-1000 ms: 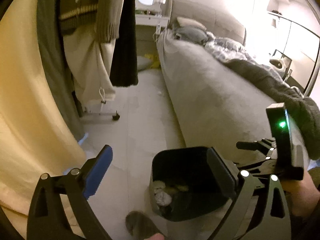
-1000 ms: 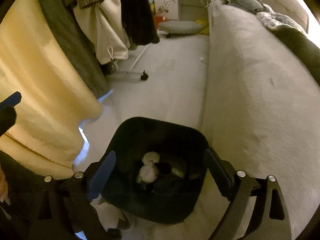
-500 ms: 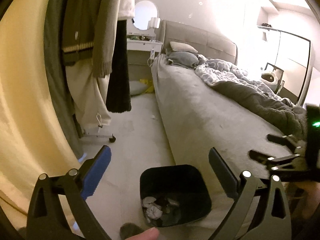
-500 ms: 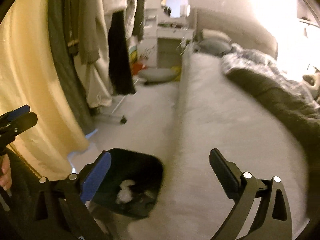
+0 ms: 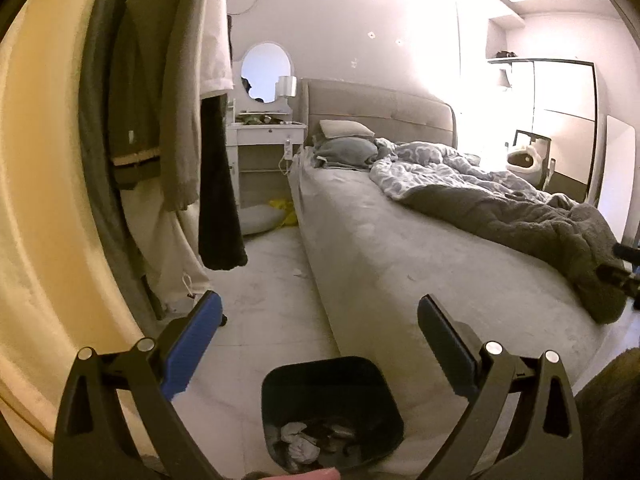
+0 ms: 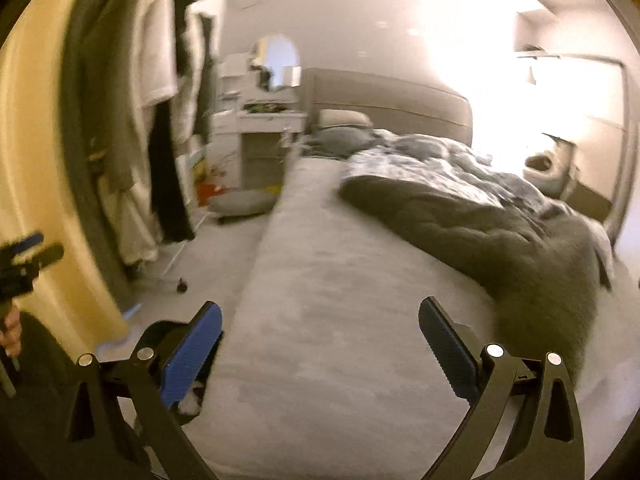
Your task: Collect trash
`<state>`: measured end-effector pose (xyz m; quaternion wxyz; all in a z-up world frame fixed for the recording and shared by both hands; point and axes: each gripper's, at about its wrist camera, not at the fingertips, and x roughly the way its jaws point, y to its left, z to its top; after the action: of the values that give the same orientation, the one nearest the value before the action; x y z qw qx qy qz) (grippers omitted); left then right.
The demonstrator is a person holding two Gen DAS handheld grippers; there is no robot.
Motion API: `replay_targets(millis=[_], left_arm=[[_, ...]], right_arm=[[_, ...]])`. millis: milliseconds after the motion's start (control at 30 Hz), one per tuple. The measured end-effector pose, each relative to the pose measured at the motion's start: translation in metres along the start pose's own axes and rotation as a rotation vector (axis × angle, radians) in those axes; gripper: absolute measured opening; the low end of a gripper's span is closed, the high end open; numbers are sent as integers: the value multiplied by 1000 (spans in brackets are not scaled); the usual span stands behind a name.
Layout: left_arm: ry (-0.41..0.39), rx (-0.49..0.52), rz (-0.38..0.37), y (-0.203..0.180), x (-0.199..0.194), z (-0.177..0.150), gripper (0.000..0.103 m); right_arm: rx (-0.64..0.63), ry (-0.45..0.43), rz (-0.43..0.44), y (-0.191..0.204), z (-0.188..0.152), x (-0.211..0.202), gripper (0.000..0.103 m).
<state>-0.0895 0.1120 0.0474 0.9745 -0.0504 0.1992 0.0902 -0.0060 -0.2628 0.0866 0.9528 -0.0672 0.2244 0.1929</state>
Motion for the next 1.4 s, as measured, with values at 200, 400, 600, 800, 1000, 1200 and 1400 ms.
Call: replay_targets(millis=[200, 400, 600, 800, 1000, 1200, 1400], left_arm=[[7, 11, -43, -16, 4, 1, 100], [16, 42, -72, -32, 6, -3, 100], [36, 22, -63, -31, 13, -4, 100], [40, 9, -58, -29, 13, -5, 100], [41, 11, -61, -29, 14, -6, 100], [44, 26, -59, -30, 15, -6, 100], [50, 17, -57, -29, 17, -6, 100]], right_arm=[[53, -7, -35, -27, -15, -20, 100], [104, -8, 7, -33, -25, -22, 100], [98, -24, 49, -32, -26, -27, 100], [96, -28, 65, -28, -26, -28, 100], [121, -23, 69, -32, -28, -26, 100], [120, -11, 70, -32, -28, -23, 100], [113, -4, 71, -29, -28, -22, 100]])
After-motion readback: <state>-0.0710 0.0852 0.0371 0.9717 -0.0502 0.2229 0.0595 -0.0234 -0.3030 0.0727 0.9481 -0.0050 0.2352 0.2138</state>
